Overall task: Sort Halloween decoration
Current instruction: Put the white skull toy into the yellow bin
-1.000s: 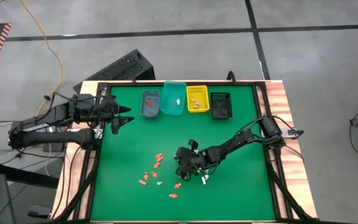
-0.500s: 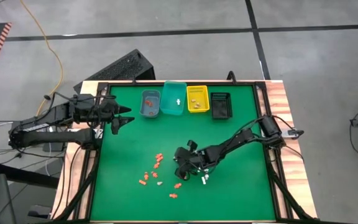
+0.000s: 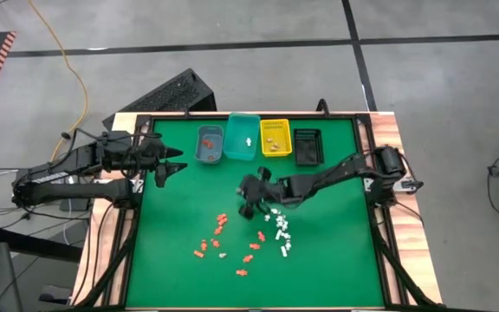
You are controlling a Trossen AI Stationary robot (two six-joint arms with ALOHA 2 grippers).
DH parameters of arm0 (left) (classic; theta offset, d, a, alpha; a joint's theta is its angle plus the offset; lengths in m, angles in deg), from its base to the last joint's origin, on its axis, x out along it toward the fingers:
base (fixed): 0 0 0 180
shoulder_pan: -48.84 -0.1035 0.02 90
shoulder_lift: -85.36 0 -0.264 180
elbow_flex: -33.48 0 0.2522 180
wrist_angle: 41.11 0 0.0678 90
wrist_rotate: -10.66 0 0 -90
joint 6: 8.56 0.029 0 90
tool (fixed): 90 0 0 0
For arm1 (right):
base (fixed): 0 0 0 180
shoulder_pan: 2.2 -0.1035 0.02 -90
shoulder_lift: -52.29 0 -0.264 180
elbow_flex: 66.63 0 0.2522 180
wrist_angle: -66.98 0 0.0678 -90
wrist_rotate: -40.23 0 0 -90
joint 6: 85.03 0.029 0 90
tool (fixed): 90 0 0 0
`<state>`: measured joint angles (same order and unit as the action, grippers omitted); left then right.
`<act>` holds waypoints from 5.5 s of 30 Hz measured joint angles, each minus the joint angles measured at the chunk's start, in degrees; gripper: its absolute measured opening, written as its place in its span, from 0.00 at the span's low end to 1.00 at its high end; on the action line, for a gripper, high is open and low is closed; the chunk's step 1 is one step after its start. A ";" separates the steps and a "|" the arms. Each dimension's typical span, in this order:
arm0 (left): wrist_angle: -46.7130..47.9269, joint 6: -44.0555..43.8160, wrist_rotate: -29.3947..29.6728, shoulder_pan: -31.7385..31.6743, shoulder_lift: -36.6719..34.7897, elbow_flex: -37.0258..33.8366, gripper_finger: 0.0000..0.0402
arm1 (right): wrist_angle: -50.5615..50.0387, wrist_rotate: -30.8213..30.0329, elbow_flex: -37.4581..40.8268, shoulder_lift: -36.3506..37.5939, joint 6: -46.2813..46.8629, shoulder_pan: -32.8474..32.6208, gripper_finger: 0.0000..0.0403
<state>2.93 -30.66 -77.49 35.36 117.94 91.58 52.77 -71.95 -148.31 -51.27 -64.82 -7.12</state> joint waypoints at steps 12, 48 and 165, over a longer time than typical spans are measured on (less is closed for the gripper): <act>-0.19 1.07 0.04 0.00 -0.02 0.02 0.65 | -12.24 -0.42 -0.05 11.04 -7.22 18.26 0.07; -0.17 2.16 1.55 0.00 -0.02 0.02 0.65 | -13.92 23.19 -0.04 6.11 -9.59 24.67 0.38; 0.10 4.70 2.03 0.04 0.39 -0.83 0.65 | 11.88 24.88 -14.38 -24.68 -11.55 -12.62 0.05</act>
<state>3.03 -25.96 -75.46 35.41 118.33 90.75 64.65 -47.06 -162.69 -75.95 -76.37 -19.75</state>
